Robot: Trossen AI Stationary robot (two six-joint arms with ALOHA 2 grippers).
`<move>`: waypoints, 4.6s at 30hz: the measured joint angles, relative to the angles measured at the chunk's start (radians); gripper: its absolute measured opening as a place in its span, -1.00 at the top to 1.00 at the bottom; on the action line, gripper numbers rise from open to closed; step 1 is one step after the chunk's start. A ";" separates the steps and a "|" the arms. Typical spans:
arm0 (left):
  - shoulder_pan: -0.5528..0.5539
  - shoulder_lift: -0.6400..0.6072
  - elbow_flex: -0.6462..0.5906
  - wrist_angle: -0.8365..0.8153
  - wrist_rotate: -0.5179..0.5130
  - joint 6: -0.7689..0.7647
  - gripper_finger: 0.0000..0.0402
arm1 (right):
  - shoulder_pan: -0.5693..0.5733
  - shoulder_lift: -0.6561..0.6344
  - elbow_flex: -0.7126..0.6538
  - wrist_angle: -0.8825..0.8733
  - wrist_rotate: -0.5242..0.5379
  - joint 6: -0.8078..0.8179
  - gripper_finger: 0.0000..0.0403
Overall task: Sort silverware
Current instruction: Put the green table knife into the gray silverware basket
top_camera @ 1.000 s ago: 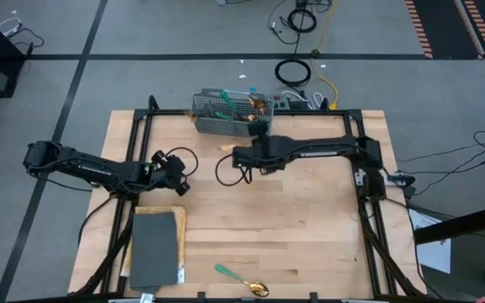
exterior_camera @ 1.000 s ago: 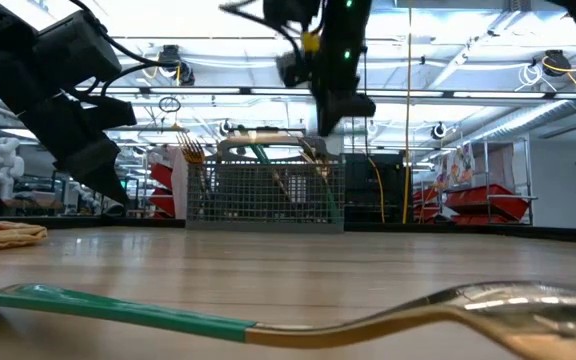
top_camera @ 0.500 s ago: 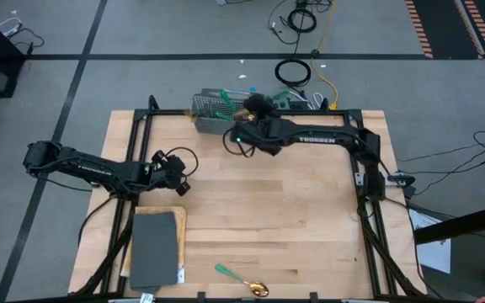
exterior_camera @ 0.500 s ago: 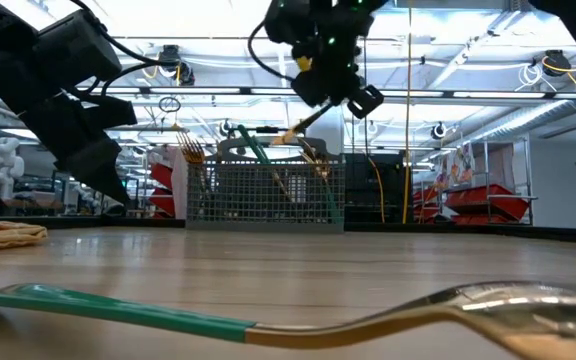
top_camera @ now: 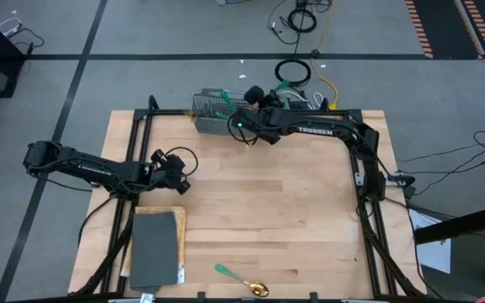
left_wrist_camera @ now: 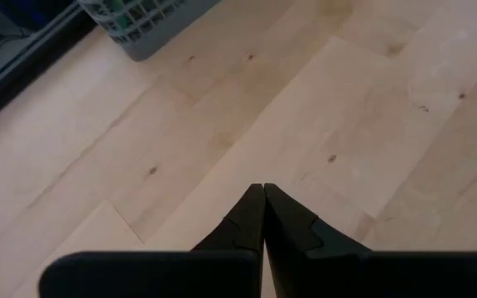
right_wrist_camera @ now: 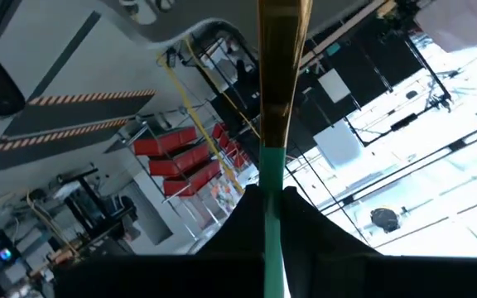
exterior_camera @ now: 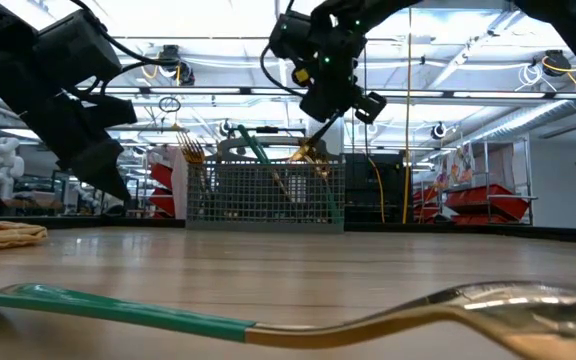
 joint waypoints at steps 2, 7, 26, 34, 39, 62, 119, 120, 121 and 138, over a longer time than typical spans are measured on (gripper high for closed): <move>0.000 0.000 0.000 0.002 -0.019 0.000 0.95 | -0.007 0.011 0.000 -0.001 -0.009 -0.013 1.00; 0.000 0.000 0.000 0.008 -0.062 0.000 0.95 | -0.015 0.045 0.000 0.001 -0.020 -0.040 1.00; 0.000 0.000 0.000 0.028 -0.067 0.000 0.95 | 0.018 0.072 0.000 0.071 -0.014 -0.013 1.00; 0.000 0.000 0.000 0.026 -0.066 0.000 0.95 | 0.042 0.011 0.000 0.154 -0.035 0.183 1.00; 0.000 0.000 0.000 0.025 -0.066 0.000 0.95 | -0.005 -0.141 0.000 0.076 -0.267 0.751 0.97; 0.000 0.000 0.000 0.026 0.000 0.003 0.95 | -0.432 -0.417 -0.439 0.411 -1.301 1.589 -0.11; 0.000 0.000 0.000 0.056 0.017 0.000 0.95 | -0.457 -0.266 -0.451 0.612 -1.252 1.883 0.00; 0.000 0.000 0.000 0.056 0.017 0.001 0.95 | -0.455 -0.266 -0.451 0.616 -1.252 1.883 0.05; 0.000 0.000 0.000 0.056 0.017 0.000 0.95 | -0.454 -0.267 -0.451 0.621 -1.252 1.883 0.12; 0.000 0.000 0.000 0.056 0.017 0.000 0.95 | -0.405 -0.315 -0.447 0.713 -1.247 1.757 0.95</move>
